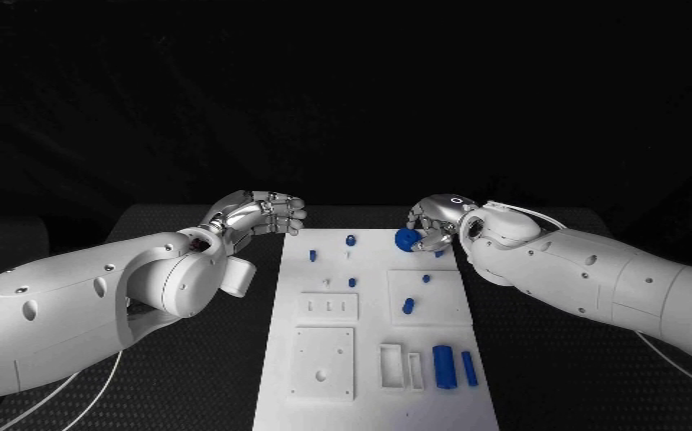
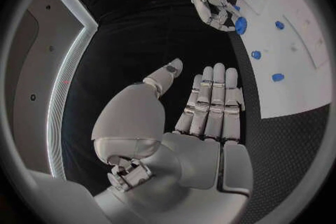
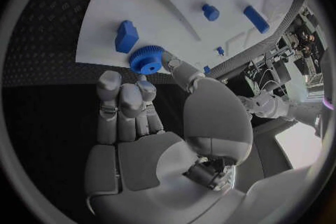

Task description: Assemble the parts on the task board

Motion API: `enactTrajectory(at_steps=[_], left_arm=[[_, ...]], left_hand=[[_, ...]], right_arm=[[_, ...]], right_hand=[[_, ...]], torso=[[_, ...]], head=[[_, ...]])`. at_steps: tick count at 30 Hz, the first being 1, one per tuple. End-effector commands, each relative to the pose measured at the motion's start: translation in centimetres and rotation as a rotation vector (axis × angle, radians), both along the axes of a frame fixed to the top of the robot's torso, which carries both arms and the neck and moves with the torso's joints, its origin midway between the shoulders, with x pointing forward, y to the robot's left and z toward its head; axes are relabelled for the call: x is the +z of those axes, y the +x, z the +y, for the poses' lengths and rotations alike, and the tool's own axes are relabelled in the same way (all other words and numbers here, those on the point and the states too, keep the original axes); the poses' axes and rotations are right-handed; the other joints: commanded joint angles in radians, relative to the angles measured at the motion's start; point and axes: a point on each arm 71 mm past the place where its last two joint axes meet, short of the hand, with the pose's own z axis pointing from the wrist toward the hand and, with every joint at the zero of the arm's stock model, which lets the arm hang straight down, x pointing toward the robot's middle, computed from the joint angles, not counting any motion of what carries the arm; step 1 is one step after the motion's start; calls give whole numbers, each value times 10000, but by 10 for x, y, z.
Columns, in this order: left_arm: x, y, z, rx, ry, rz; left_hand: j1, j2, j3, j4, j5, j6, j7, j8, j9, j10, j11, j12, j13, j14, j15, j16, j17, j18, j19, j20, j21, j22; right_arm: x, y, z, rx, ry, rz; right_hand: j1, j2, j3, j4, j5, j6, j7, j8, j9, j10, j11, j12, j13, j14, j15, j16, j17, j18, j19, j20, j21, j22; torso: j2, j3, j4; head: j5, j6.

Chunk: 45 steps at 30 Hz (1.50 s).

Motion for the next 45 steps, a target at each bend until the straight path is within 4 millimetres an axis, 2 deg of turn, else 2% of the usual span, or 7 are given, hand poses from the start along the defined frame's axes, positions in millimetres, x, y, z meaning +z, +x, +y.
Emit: enactTrajectory(at_steps=[1,15,26,31,41,45], left_arm=[[2,-1,-4,-238,-70,-135],[2,-1,-6,-293,-76,-121],[2,-1,-6,-298,-73,-112],[2,-1,-6,-291,-68,-102],[2,-1,-5,-279,-53,-90],[2,-1,-5,-283,-52,-84]], left_hand=[[-48,20,12,-29,32,11,28,-38,0,5,71,-49,-10,3,67,-62,10,178,-84,-19,49,237],[-52,21,15,-32,32,7,30,-44,-1,6,73,-60,-11,3,69,-72,19,179,-90,-17,55,236],[-51,21,19,-38,33,5,31,-48,0,8,73,-69,-13,3,70,-79,25,180,-94,-16,59,236],[-52,21,20,-40,32,4,32,-50,-1,8,74,-72,-13,3,70,-82,28,181,-96,-15,61,236],[-56,23,22,-40,32,3,33,-52,0,10,75,-78,-14,4,71,-88,33,181,-98,-13,65,236],[-56,23,22,-40,32,3,33,-52,0,10,75,-78,-14,4,71,-88,33,181,-98,-13,65,236]], right_arm=[[-2,1,0,76,-45,205],[-4,5,5,50,-97,347],[-10,5,6,62,-314,444],[-11,4,6,109,-511,360],[-20,2,6,287,-1171,429],[-21,1,7,328,-1186,458]], right_hand=[[-16,118,92,57,-23,171,114,24,8,-50,-48,60,13,-31,-35,40,29,426,-24,-34,51,221],[-69,322,375,332,-60,273,106,60,18,-52,-54,89,3,-20,-41,6,131,426,-66,-31,139,213],[-75,328,402,350,-60,326,103,86,30,-43,-56,99,0,-15,-41,0,155,426,-75,-32,165,214],[-36,401,461,346,-63,402,84,124,49,-31,-71,108,-6,-10,-53,-7,183,426,-87,-36,193,213],[381,733,874,79,-48,741,-34,283,126,41,-182,112,-53,8,-150,-56,275,426,-149,-28,279,205],[381,733,874,79,-48,741,-34,283,126,41,-182,112,-53,8,-150,-56,275,426,-149,-28,279,205]], torso=[[-6,3,-12],[13,1,8],[10,8,-23],[6,8,-15],[-9,16,-22],[-9,20,-31]], head=[[10,-14],[14,-70],[43,-173],[41,-197],[50,-264],[46,-272]])
